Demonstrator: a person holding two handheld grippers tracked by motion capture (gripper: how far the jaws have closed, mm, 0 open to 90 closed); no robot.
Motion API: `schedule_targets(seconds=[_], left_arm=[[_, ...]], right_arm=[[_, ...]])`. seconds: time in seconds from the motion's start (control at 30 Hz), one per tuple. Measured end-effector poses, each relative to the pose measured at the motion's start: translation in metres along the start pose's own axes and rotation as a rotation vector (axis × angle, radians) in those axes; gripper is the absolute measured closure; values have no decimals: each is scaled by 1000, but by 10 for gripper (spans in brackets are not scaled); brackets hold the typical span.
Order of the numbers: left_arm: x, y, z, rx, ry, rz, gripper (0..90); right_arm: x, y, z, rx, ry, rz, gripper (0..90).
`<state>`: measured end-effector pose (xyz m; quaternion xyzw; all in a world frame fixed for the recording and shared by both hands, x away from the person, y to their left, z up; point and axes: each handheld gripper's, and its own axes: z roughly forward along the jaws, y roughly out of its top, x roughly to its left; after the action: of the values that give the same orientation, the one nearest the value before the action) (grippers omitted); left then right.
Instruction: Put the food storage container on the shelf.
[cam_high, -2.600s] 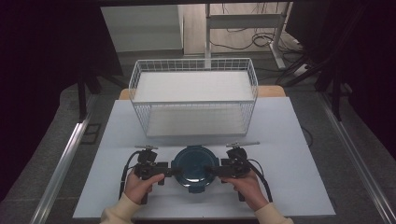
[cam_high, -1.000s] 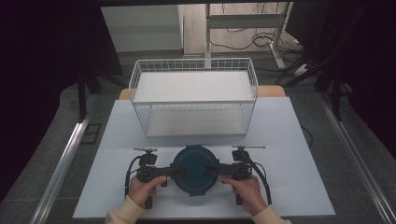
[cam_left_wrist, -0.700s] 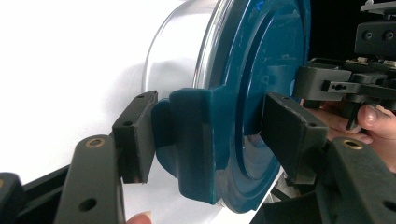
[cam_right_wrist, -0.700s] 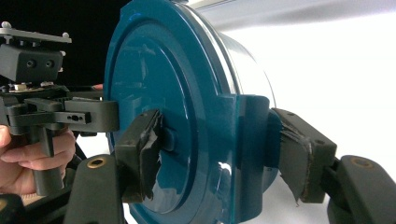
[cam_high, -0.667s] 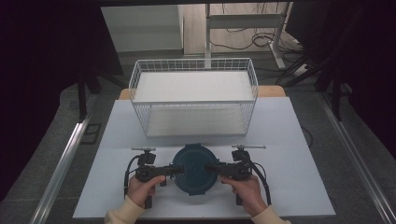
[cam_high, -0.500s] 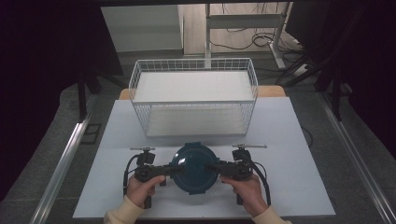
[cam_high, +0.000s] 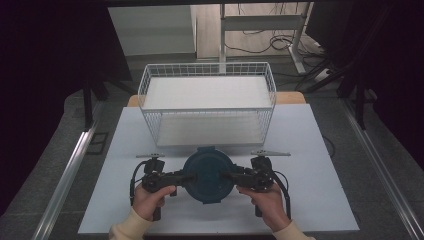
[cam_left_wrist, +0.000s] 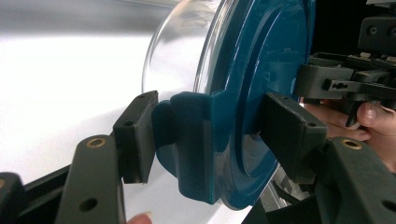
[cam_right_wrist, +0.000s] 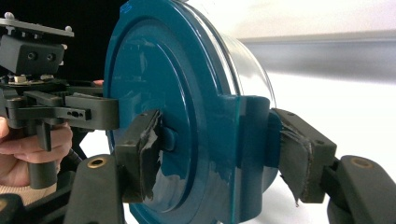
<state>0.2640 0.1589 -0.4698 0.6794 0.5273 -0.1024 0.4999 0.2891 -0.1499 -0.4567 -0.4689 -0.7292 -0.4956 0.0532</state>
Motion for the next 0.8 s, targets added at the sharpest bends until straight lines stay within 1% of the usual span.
schedule_targets(seconds=[0.1,0.17,0.2,0.23,0.27,0.37,0.4,0.5,0.53,0.57,0.6,0.63,0.8], left_arm=[[-1,2,-1,-2,-2,4,385],[-3,4,-1,-5,-2,7,385],[-6,7,-2,-7,1,15,386],[-6,7,-2,-7,1,15,386],[-9,11,-4,-14,7,33,387],[-11,15,-6,-22,7,37,387],[-11,20,-8,-27,6,37,387],[-10,24,-9,-31,4,38,387],[-11,29,-11,-32,1,44,387],[-11,29,-11,-32,1,44,388],[-12,33,-12,-34,-2,48,388],[-14,38,-14,-37,-3,53,388],[-22,52,-19,-50,-6,73,388]], right_arm=[[1,2,-1,-7,-2,-7,361],[2,6,-3,-10,-3,-21,361],[2,8,-4,-11,-2,-23,361],[2,10,-5,-11,1,-27,361],[3,12,-6,-13,5,-33,361],[5,18,-7,-21,8,-44,361],[6,23,-6,-25,8,-51,361],[7,28,-6,-27,7,-56,361],[9,33,-6,-32,4,-65,361],[9,33,-6,-32,4,-65,361],[9,35,-7,-33,3,-69,361],[12,41,-9,-43,1,-76,361],[17,54,-14,-64,-2,-90,361]])
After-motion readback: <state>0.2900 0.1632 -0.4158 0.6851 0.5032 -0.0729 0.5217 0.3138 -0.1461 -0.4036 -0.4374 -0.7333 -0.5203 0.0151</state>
